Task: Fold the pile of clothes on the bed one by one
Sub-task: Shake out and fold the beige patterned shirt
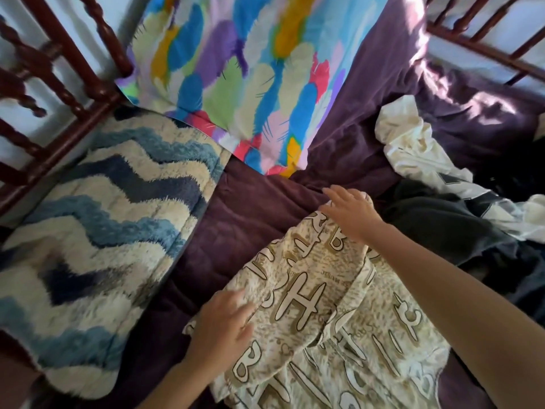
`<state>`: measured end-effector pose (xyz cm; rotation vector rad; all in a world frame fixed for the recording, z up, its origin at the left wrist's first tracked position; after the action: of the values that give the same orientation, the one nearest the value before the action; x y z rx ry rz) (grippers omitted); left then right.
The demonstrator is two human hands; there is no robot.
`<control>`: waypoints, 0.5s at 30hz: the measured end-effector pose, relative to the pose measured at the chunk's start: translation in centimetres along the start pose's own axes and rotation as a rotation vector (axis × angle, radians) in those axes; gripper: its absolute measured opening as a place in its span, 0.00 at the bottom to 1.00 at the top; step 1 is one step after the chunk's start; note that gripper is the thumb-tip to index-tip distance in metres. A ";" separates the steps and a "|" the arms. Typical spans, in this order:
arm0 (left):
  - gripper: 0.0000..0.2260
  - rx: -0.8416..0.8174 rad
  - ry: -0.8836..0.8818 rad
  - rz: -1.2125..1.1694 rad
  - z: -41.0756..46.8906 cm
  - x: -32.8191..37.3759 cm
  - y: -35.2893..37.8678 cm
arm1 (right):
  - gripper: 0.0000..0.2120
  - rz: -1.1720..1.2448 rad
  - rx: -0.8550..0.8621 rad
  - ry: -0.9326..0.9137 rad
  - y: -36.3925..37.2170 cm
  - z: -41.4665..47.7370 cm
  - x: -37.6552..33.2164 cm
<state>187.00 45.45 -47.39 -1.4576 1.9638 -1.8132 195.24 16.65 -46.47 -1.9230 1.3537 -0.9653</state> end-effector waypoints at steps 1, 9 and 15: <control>0.20 -0.046 -0.162 0.063 0.1 -1.4 -0.4 | 0.24 -0.013 0.006 -0.043 -0.2 0.7 -1.0; 0.34 -0.274 -0.431 -0.251 -1.6 -6.7 1.4 | 0.30 0.172 -0.385 0.240 5.1 0.7 0.7; 0.28 -0.343 -0.523 -0.581 -1.3 -8.2 0.9 | 0.31 0.233 -0.272 0.575 4.8 -1.2 6.2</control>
<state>190.09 51.73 -51.95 -2.5004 1.7354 -1.0531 193.09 9.24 -48.27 -1.6766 2.0769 -1.3291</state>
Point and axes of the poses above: each hand's wrist, its own z-axis towards the middle knuckle, its own y-axis out of the palm, x = y × z, the point moved 4 cm from there along z, towards the middle knuckle, and after that the axes turned 4 degrees about -x, right-handed, at the moved point
